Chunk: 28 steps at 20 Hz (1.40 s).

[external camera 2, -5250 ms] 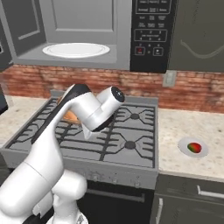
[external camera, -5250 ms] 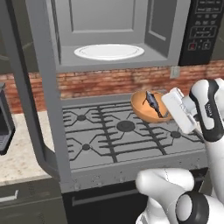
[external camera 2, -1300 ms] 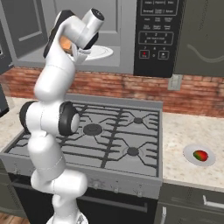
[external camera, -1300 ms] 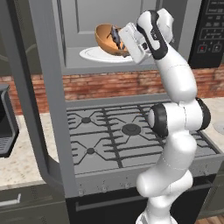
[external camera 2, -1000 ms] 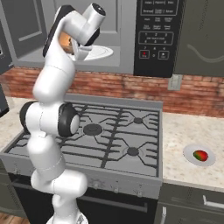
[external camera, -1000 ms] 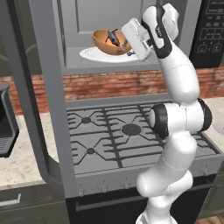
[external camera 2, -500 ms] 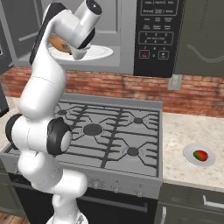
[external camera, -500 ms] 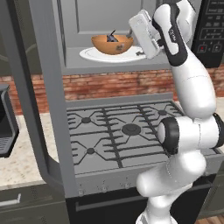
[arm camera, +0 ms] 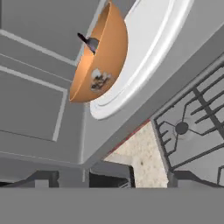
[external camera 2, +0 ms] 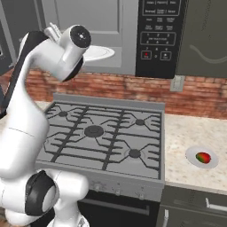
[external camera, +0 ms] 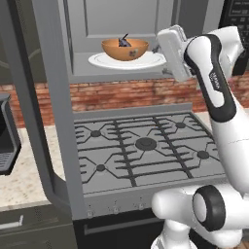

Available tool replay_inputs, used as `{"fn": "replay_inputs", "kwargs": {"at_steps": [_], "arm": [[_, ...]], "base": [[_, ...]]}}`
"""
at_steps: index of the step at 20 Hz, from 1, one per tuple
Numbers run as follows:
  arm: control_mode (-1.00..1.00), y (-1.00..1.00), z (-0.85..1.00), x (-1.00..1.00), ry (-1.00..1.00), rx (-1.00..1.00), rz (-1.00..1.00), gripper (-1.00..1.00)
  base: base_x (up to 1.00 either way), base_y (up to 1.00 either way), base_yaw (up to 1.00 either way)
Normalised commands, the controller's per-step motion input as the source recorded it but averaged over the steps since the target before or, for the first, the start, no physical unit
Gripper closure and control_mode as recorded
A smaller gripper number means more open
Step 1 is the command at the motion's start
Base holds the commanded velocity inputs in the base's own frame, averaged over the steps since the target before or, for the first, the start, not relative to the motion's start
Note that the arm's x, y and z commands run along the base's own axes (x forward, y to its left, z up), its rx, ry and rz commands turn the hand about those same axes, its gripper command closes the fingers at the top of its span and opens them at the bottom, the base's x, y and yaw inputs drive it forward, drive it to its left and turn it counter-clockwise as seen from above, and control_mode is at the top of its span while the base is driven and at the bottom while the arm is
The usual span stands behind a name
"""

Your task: Remove the mango from the bowl and place it on the small plate. Then place the bowl with only the fish in the microwave, close the door, and press the start button to microwave the fish.

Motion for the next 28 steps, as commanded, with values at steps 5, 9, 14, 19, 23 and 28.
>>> {"fn": "replay_inputs", "kwargs": {"at_steps": [5, 9, 14, 19, 23, 28], "arm": [[-1.00, 0.00, -0.55, -0.73, -0.20, -0.21, 0.00, -1.00], [-1.00, 0.00, -0.41, -0.10, 0.00, -0.32, -0.01, -1.00], [-1.00, 0.00, -0.08, -0.19, 0.00, -0.48, -0.06, -1.00], [-1.00, -0.04, -0.36, 0.00, 0.00, -0.53, -0.04, -1.00], [-1.00, -0.01, -0.29, 0.00, 0.00, -0.57, 0.00, -1.00], [-1.00, -0.03, -0.36, -0.01, -0.04, -0.54, -0.03, -1.00]], "base": [[0.00, 0.00, 0.00], [0.00, 0.00, 0.00], [0.00, 0.00, 0.00], [0.00, 0.00, 0.00], [0.00, 0.00, 0.00], [0.00, 0.00, 0.00]]}}
